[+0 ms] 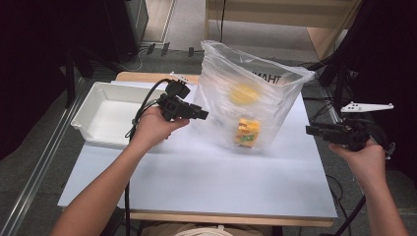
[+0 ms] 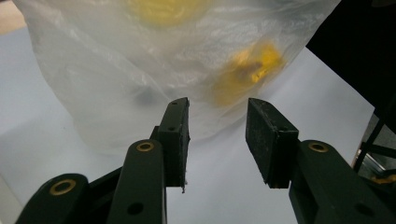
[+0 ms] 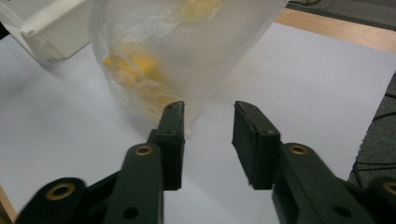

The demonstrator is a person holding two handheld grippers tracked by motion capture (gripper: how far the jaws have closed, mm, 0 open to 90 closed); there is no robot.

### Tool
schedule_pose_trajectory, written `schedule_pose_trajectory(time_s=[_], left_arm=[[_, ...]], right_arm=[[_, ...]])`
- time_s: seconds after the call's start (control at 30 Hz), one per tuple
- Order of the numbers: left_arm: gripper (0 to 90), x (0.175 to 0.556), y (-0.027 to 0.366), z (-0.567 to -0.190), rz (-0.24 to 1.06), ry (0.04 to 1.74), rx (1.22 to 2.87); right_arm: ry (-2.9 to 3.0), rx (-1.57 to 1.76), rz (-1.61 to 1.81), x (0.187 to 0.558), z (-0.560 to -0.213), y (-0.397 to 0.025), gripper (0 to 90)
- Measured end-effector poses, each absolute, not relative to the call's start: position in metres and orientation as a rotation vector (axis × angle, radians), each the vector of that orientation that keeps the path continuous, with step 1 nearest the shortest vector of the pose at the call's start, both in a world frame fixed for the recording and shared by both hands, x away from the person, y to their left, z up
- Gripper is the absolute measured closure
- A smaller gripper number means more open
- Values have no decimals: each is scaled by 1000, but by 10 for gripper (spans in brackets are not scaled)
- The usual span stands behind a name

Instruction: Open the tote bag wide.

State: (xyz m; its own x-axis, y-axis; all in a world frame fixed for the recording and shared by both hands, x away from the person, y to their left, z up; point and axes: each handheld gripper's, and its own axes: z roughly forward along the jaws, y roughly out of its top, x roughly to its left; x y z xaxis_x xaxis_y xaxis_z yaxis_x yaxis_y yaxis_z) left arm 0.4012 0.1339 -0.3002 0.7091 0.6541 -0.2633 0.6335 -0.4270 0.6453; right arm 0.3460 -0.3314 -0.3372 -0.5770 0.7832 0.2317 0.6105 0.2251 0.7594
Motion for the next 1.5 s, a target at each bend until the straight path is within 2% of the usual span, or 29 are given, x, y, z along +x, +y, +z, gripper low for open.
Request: schedule_pose_trajectory(time_s=[0.2, 0.4, 0.93, 1.1, 1.5], left_arm=[[612, 409, 119, -283, 103, 999, 2172], [615, 421, 107, -269, 131, 1001, 2170], [770, 462, 91, -245, 213, 1038, 2164], [891, 470, 88, -237, 220, 1029, 2173], [900, 502, 75, -203, 268, 1048, 2166]], right_arm=[[2272, 1326, 1249, 355, -318, -331, 754], [2259, 1301, 1254, 367, -296, -334, 900], [2238, 1274, 1247, 392, -261, -330, 900], [2233, 1268, 1242, 398, -252, -327, 900], [2247, 1217, 1235, 425, -219, -309, 900]])
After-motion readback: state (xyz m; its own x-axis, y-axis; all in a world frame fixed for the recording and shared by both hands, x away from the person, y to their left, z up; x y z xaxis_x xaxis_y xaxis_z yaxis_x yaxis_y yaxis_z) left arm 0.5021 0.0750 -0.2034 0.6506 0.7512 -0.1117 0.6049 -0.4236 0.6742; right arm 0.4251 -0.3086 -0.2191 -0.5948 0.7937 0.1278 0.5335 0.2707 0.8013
